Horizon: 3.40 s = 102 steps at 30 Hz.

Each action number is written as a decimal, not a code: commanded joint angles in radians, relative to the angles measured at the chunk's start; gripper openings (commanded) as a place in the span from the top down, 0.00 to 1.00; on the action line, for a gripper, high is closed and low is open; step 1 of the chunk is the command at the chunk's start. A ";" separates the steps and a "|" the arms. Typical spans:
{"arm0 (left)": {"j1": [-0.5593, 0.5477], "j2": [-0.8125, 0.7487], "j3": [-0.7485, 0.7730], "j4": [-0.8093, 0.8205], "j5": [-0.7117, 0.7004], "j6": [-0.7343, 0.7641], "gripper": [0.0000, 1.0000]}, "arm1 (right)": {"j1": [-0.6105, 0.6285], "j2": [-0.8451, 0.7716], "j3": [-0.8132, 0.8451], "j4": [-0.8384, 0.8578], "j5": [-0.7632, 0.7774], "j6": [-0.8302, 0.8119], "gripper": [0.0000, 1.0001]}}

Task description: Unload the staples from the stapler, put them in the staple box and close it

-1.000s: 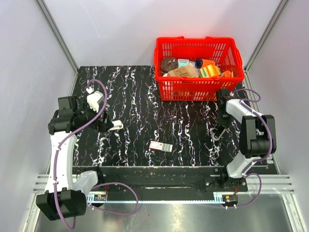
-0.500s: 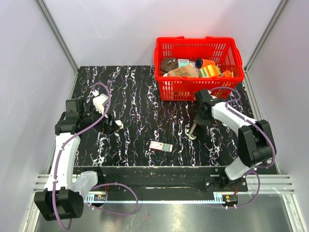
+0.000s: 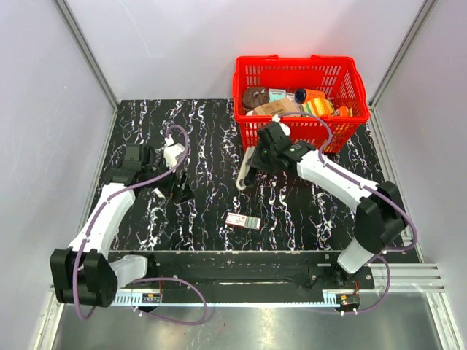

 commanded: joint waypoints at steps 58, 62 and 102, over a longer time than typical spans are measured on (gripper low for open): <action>-0.157 0.260 0.073 0.203 0.014 0.030 0.99 | 0.189 0.157 -0.005 0.560 -0.297 0.238 0.52; -0.154 0.233 0.070 0.253 -0.001 -0.042 0.99 | 0.213 0.169 -0.014 0.543 -0.282 0.238 0.48; -0.177 0.328 0.089 0.466 -0.512 0.278 0.98 | 0.118 -0.003 -0.175 0.218 -0.504 -0.256 1.00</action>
